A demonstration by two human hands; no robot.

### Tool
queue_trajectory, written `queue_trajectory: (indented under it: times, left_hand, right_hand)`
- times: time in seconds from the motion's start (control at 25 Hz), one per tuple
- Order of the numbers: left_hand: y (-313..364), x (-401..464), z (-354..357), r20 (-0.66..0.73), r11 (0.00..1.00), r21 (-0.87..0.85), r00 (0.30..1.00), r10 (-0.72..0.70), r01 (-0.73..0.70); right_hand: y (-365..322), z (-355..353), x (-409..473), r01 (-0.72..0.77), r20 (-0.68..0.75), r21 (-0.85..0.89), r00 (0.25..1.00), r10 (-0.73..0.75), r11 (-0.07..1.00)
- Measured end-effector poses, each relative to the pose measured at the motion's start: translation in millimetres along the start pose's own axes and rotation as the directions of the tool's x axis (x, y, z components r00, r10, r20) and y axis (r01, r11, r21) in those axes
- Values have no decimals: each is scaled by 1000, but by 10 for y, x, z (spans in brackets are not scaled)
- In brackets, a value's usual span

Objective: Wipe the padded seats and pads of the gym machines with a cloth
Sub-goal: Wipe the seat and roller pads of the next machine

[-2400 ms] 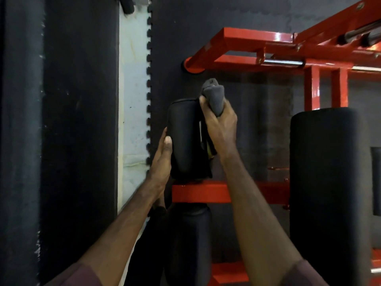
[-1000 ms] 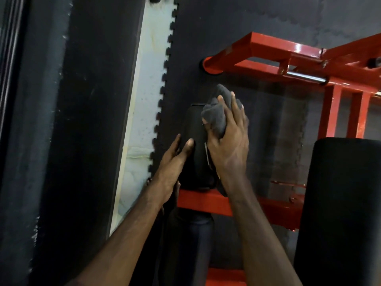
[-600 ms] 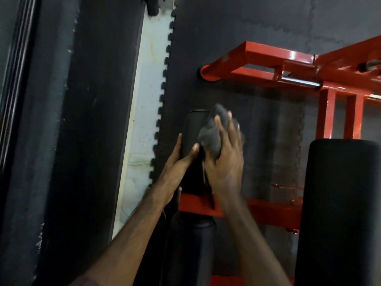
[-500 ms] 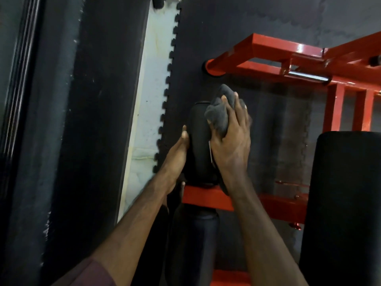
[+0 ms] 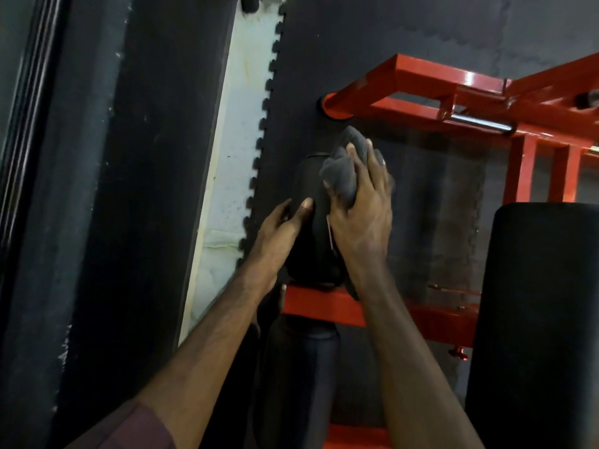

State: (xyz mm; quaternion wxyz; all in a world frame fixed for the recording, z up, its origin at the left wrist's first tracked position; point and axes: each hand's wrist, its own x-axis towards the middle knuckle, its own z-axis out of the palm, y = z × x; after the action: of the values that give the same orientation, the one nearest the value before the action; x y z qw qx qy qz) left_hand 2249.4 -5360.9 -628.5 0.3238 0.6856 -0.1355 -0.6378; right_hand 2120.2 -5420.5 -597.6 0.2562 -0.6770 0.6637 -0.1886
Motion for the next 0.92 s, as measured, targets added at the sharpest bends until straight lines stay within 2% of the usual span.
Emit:
queue_trajectory:
  times: [0.12,0.24,0.36,0.48,0.6,0.72,0.8,0.92]
  left_hand:
    - [1,-49,62,-43,998,-58,999,1,-4]
    - [52,-110,57,-63,1000,-22,998,15,-16]
    - [50,-154,106,-72,999,20,996,48,-47]
    - [39,-177,150,-65,996,62,995,73,-69]
    - [38,-232,138,-54,995,43,995,89,-87]
    - [37,-226,57,-17,990,42,991,132,-131]
    - [13,-190,34,-61,983,83,984,166,-161]
    - [7,-169,84,-207,971,189,960,188,-149]
  right_hand:
    - [-20,-9,-610,23,23,10,999,-24,1000]
    - [59,-24,-1143,14,79,57,997,-19,998]
    - [98,-16,-635,-91,54,142,995,85,986]
    - [64,-28,-126,-92,25,161,996,89,983]
    - [72,-51,-477,-83,31,162,996,79,983]
    - [63,-22,-1189,-2,83,64,997,-3,998]
    - [81,2,-1126,13,78,45,997,-17,999]
    - [80,0,-447,-57,51,124,997,51,991]
